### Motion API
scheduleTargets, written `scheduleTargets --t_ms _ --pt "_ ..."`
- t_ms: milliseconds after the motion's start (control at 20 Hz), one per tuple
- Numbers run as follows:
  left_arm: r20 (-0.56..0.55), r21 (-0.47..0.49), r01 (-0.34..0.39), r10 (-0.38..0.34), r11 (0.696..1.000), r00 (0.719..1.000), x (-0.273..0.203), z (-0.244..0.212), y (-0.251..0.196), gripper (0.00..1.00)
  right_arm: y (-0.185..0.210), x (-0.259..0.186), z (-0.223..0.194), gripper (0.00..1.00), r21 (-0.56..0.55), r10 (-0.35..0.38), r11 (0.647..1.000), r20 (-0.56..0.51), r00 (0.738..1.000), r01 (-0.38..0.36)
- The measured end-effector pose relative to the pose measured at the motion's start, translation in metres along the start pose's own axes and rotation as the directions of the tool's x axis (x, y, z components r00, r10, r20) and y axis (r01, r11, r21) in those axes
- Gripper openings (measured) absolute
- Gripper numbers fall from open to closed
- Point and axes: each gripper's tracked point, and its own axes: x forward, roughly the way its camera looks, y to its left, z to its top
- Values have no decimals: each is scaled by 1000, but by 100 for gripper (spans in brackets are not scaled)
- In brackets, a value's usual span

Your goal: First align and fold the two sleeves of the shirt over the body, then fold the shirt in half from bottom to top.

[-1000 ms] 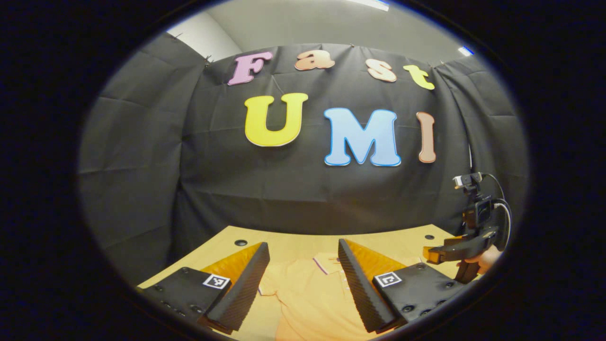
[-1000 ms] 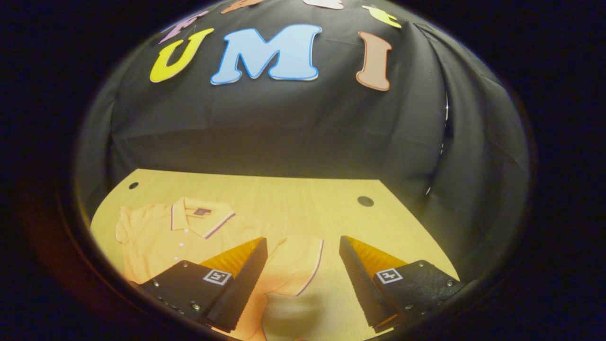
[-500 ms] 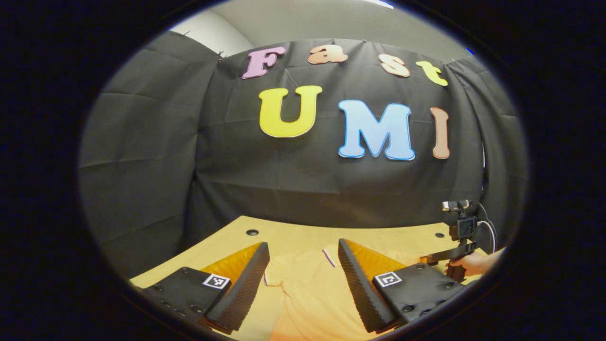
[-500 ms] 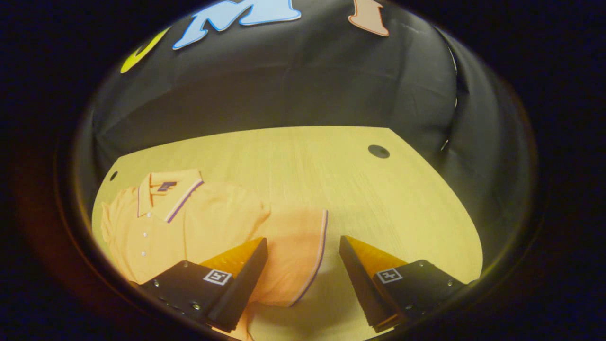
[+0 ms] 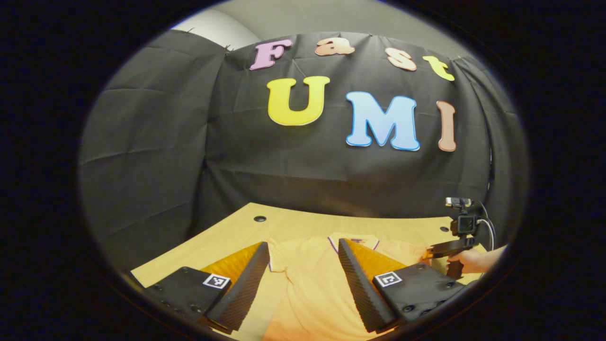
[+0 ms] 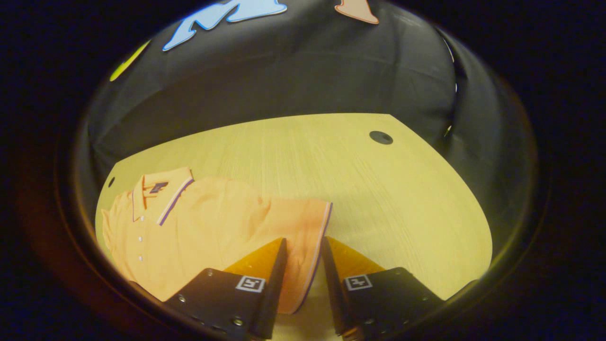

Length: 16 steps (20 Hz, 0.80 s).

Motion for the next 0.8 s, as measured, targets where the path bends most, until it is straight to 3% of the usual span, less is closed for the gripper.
scheduleTargets --t_ms 50,150,200,300,550,800 --pt "7 9 6 -6 1000 1000 -2 3 -2 94 0 -1 2 34 -5 -2 1000 1 1000 2" --pt "20 23 13 -14 1000 1000 -8 7 -1 94 -4 -4 4 28 -16 -23 1000 8 1000 23" --pt "23 23 17 -17 1000 1000 -11 8 0 94 1 -6 8 9 -6 -8 1000 22 1000 8" --pt "20 6 23 -23 1000 1000 -18 7 3 96 4 -14 19 4 -16 1 1000 56 998 0" --pt "11 -43 26 -26 999 1000 -35 2 14 94 23 -41 43 4 -123 22 992 145 989 -4" --pt "21 -43 8 -7 999 1000 -51 10 36 94 71 -64 52 4 -272 119 960 212 970 -59"
